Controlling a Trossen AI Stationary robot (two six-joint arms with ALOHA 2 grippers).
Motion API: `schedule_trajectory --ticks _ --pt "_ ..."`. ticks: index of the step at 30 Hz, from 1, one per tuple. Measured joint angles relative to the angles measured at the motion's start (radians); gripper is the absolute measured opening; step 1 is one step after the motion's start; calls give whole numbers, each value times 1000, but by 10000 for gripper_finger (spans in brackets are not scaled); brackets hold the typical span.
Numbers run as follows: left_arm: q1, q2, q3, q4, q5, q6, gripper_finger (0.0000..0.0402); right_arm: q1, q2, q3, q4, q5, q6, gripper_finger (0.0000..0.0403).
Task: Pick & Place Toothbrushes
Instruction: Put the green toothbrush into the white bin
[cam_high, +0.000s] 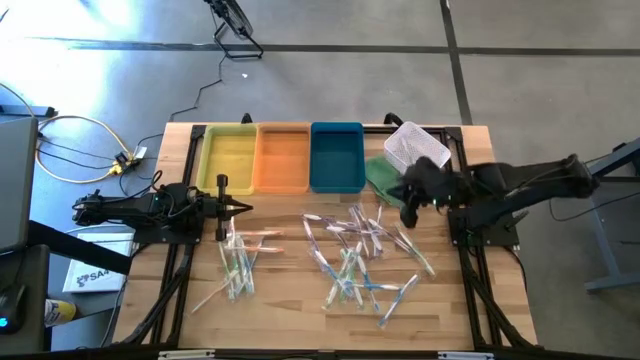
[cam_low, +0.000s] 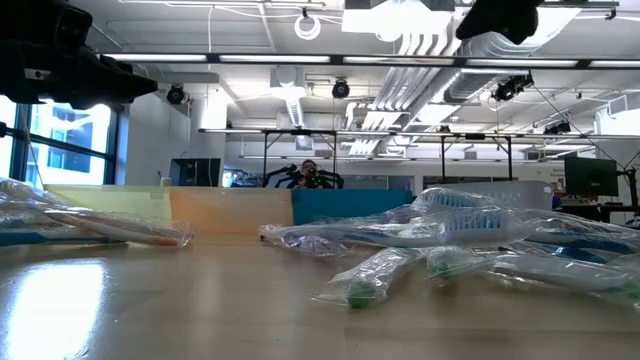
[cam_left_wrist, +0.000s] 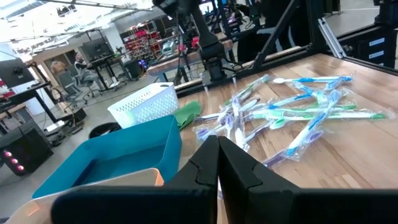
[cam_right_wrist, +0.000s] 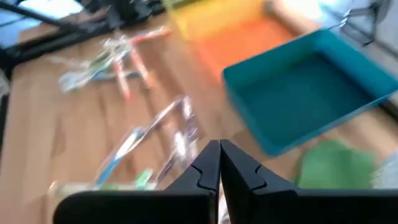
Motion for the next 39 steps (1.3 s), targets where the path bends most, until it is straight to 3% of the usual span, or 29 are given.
schedule_trajectory --ticks 12,21,33,39 --pt "0 0 0 0 0 0 0 187 0 -188 -21 10 374 4" --pt "0 0 0 0 0 4 0 237 0 -244 -130 -159 705 4" --pt "0 0 0 0 0 4 0 326 85 -245 -220 -286 887 4" --pt "0 0 0 0 0 4 0 348 150 -245 -267 -338 900 4"
